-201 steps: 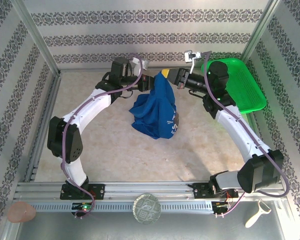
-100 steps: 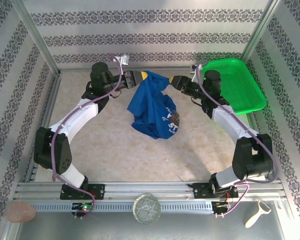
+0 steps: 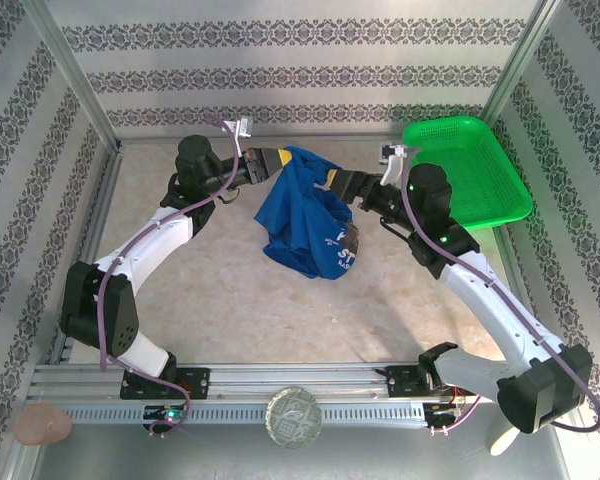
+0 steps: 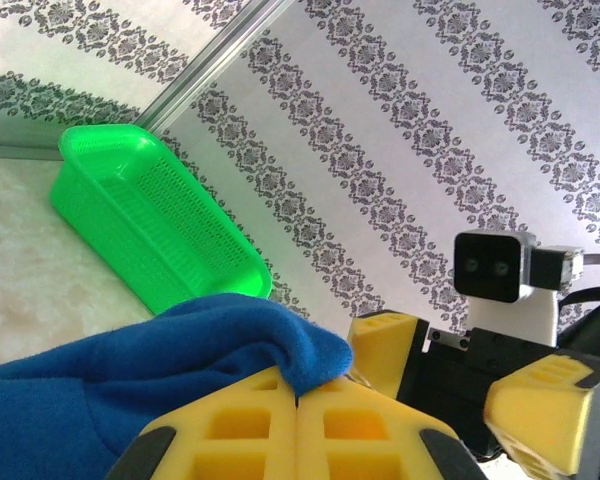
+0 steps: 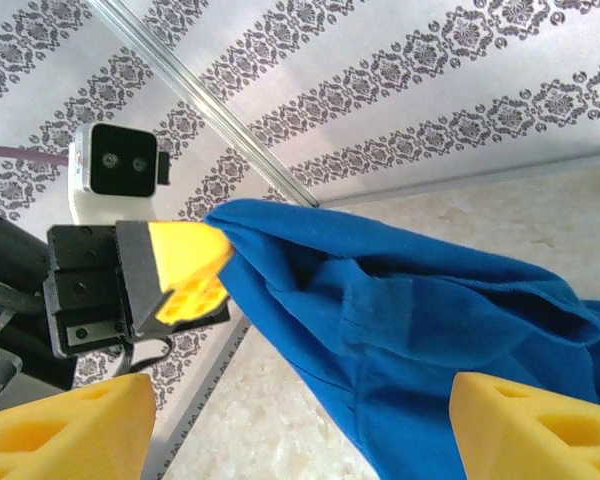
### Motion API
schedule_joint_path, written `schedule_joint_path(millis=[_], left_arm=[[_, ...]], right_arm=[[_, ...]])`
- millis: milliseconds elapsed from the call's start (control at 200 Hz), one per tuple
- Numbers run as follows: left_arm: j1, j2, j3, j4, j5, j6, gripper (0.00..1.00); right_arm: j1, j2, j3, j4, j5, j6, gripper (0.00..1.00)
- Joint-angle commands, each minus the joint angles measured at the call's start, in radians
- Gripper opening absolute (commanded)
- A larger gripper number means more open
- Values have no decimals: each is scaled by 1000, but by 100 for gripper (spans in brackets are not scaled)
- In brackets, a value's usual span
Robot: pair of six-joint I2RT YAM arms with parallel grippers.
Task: Fold the inside-out t-shirt
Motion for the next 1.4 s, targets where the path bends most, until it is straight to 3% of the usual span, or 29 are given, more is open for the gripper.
schedule_joint_path(millis=[0, 290, 380, 475, 684, 834, 959, 1064, 1219, 1394], left_arm=[[-6, -8, 4, 86, 15, -22, 0], [-10, -16, 9, 85, 22, -27, 0], [-10, -22, 4, 84, 21, -29, 0], [-11, -30, -10, 85, 11, -30, 0], [-9, -54, -109, 71, -135, -33, 0], [-10, -48, -183, 170, -167, -82, 41], [-9, -94, -181, 103, -178, -25, 56], [-9, -128, -124, -20, -179, 60, 62], [-11, -107, -4, -131, -162, 123, 68], [-47, -49, 79, -212, -178, 80, 69]], right_arm=[[33, 79, 60, -58, 83, -19, 78], [76, 240, 182, -9, 125, 19, 67], [68, 274, 203, 0, 126, 35, 42], [35, 294, 215, 24, 106, 50, 0], [-79, 275, 347, 82, -72, 0, 0], [-115, 258, 430, 161, -298, -53, 0], [-154, 238, 386, 234, -473, -79, 0], [-194, 224, 294, 358, -584, -7, 0], [-201, 238, 239, 403, -701, 38, 0], [-202, 235, 163, 406, -644, 41, 0]])
